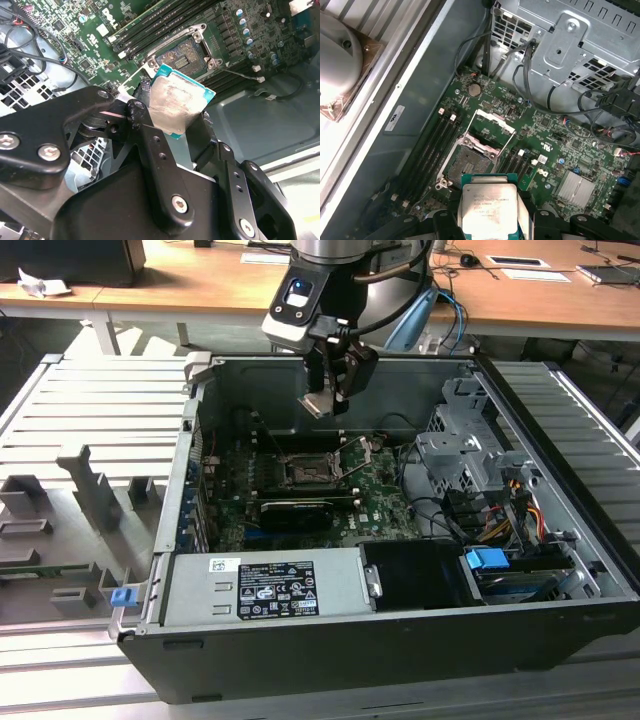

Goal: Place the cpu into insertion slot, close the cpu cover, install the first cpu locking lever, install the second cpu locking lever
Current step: 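Place the cpu into insertion slot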

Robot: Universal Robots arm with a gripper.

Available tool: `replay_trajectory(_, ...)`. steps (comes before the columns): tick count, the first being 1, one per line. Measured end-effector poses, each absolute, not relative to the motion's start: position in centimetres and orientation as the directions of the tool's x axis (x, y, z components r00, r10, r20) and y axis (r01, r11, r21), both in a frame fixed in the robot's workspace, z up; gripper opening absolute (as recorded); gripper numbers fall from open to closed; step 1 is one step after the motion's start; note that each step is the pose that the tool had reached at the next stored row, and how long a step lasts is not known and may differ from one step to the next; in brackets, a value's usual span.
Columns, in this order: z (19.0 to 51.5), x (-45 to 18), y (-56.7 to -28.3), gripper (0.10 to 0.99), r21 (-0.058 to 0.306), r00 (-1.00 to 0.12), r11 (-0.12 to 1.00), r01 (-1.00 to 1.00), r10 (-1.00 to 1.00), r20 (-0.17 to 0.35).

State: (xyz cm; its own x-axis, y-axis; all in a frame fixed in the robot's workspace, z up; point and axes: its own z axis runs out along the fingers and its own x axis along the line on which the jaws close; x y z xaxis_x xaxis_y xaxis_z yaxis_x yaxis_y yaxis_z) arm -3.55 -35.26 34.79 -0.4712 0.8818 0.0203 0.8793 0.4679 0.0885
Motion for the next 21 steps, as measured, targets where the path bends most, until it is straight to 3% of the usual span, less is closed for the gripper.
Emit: replay_trajectory(21, 34.71, -3.55, -35.26, 0.529, 0.089, -0.454, 0.451, 0.888, 0.891, 0.02)
